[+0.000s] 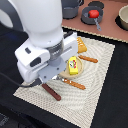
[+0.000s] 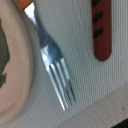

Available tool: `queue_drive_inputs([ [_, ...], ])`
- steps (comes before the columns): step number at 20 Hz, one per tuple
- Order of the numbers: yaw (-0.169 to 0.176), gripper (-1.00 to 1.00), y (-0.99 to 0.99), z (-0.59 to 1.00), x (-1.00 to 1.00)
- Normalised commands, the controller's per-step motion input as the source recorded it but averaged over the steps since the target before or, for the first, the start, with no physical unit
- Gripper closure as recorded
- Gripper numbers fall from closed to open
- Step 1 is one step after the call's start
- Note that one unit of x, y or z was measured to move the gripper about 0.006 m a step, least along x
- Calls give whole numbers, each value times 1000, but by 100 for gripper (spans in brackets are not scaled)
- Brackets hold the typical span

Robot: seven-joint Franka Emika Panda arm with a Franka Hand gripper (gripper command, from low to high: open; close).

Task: Interact with the objects in diverse but meaningful ways.

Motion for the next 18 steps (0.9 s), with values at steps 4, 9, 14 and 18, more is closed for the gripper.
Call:
queue_drive_inputs([
  [4, 34, -100, -384, -193, 423],
  [9, 31, -100, -526, -235, 193],
  [14, 28, -100, -527, -229, 63],
  [18, 13, -100, -316, -150, 101],
])
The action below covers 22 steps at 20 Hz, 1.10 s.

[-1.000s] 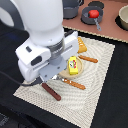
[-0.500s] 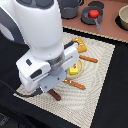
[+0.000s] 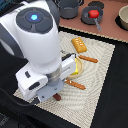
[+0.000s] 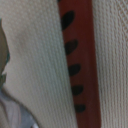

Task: Interact with the objects in diverse but meaningful ways.

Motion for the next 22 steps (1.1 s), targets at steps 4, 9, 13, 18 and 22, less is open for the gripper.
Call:
queue_drive_inputs([
  [4, 1, 100, -66, -76, 276],
  [9, 0, 100, 0, -14, 413],
  [13, 0, 100, 0, -80, 391],
  [18, 13, 100, -6, -84, 314],
  [22, 27, 100, 50, 224, 353],
])
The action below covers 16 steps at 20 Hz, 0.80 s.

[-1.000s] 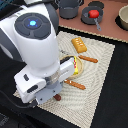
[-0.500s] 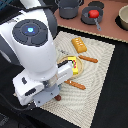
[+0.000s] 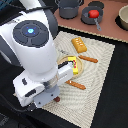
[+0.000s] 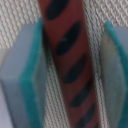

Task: Interact with the objects in diverse but meaningful ways.

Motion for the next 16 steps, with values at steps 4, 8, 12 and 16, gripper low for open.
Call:
queue_drive_inputs([
  [4, 24, 100, 399, 248, 626],
  [8, 12, 100, 605, 429, 761],
  [12, 10, 100, 690, 669, 701],
  [16, 0, 100, 749, 717, 613],
])
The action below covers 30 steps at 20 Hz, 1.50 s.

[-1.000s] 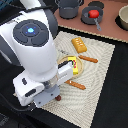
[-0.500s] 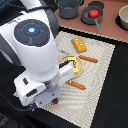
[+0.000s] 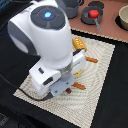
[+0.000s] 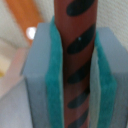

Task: Interact with the objects in diverse but meaningful ways.

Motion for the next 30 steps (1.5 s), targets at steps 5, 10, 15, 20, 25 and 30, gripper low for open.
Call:
queue_drive_inputs([
  [5, 0, 100, 778, 674, 507],
  [10, 0, 100, 864, 470, 194],
  [15, 0, 100, 884, 427, -8],
  [20, 0, 100, 855, 625, 0],
  [25, 0, 100, 851, 694, 14],
  [30, 0, 100, 873, 504, 33],
])
